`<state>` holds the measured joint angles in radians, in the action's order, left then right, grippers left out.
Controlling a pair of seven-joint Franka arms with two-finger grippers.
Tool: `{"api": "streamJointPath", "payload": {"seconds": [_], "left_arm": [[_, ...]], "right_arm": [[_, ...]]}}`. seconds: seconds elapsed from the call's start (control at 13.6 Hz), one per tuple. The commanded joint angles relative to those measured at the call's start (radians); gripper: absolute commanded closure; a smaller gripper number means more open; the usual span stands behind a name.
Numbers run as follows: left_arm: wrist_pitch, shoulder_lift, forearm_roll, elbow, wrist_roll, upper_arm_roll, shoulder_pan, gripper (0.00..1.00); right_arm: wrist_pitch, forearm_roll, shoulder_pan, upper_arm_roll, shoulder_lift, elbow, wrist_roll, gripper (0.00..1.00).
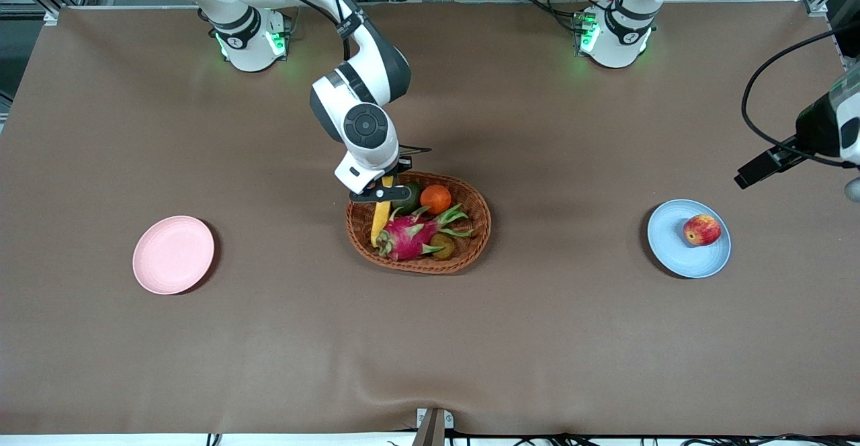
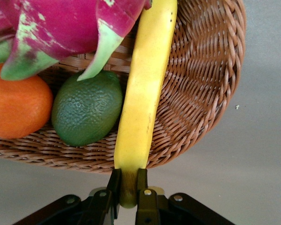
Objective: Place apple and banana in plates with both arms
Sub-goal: 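Lift the yellow banana with the right gripper and carry it to the pink plate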
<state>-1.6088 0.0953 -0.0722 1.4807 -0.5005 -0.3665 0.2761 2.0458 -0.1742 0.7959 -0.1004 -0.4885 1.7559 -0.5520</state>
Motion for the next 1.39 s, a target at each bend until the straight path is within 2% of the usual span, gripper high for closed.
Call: {"api": "streamJointPath", "payload": {"seconds": [0.0, 0.22, 0.29, 0.44, 0.51, 0.73, 1.32], "left_arm": [[0.021, -0.025, 0.020, -0.014, 0.060, -0.003, 0.011, 0.00], [0.023, -0.052, 0.023, -0.010, 0.085, 0.014, -0.003, 0.00], [0.026, -0.057, 0.023, -0.002, 0.088, 0.061, -0.050, 0.00], [0.091, -0.084, 0.044, 0.006, 0.088, 0.241, -0.231, 0.00], [0.110, -0.103, 0.060, 0.013, 0.088, 0.285, -0.270, 0.00], [0.112, -0.153, 0.086, 0.064, 0.088, 0.294, -0.276, 0.00], [0.113, -0.149, 0.088, 0.061, 0.088, 0.291, -0.267, 0.00]], "right_arm": [[-0.025, -0.007, -0.026, 0.002, 0.013, 0.008, -0.017, 1.00], [-0.064, -0.007, -0.043, 0.002, 0.039, -0.009, -0.011, 1.00], [-0.064, -0.007, -0.046, 0.002, 0.057, -0.009, -0.003, 1.00], [-0.072, -0.007, -0.047, -0.001, 0.073, -0.038, -0.003, 1.00], [-0.093, -0.005, -0.050, -0.004, 0.077, -0.050, -0.002, 1.00], [-0.118, -0.001, -0.052, -0.016, 0.087, -0.069, 0.003, 1.00], [-0.116, 0.018, -0.148, -0.021, 0.126, -0.053, 0.092, 1.00]]}}
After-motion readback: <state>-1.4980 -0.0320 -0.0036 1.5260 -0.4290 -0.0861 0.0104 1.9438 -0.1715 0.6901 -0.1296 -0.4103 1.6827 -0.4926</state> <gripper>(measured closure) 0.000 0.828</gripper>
